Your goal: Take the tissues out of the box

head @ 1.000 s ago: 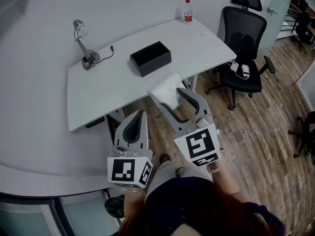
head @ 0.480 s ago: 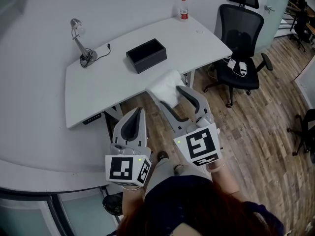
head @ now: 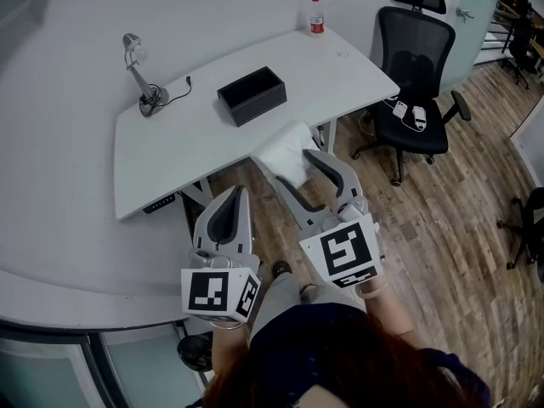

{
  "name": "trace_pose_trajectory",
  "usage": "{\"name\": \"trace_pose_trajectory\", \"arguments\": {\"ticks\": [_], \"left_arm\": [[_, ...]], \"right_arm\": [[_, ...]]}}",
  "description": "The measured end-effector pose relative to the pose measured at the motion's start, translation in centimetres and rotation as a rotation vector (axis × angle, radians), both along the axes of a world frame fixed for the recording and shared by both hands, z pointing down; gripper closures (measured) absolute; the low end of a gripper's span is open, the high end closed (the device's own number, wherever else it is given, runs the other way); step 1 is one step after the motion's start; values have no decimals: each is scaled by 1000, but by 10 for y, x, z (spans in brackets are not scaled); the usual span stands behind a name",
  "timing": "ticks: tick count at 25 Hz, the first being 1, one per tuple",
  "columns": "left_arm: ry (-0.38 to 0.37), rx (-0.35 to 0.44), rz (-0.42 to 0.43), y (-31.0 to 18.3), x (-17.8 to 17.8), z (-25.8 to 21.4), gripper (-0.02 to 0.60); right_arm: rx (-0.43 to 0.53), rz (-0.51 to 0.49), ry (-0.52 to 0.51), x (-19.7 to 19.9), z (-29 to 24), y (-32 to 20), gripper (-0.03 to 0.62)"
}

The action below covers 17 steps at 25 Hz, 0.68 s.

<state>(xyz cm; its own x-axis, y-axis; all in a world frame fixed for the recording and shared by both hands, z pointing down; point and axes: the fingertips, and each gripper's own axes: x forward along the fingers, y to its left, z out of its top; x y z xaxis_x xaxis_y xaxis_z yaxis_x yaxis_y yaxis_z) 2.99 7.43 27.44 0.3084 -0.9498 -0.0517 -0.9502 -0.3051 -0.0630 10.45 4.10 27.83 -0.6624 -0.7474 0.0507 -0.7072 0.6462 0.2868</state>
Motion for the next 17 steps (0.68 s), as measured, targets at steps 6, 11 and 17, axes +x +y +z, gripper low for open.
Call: {"name": "trace_pose_trajectory", "arguments": {"ticks": [6, 11, 17], "left_arm": [[-1, 2, -3, 0, -1, -1, 557], [-1, 1, -2, -5, -5, -1, 557], [0, -7, 1, -14, -12, 1, 557]], "right_arm": [[-4, 5, 3, 0, 0, -2, 356], [-4, 6, 0, -3, 2, -8, 356], [-10, 7, 6, -12, 1, -16, 356]]}}
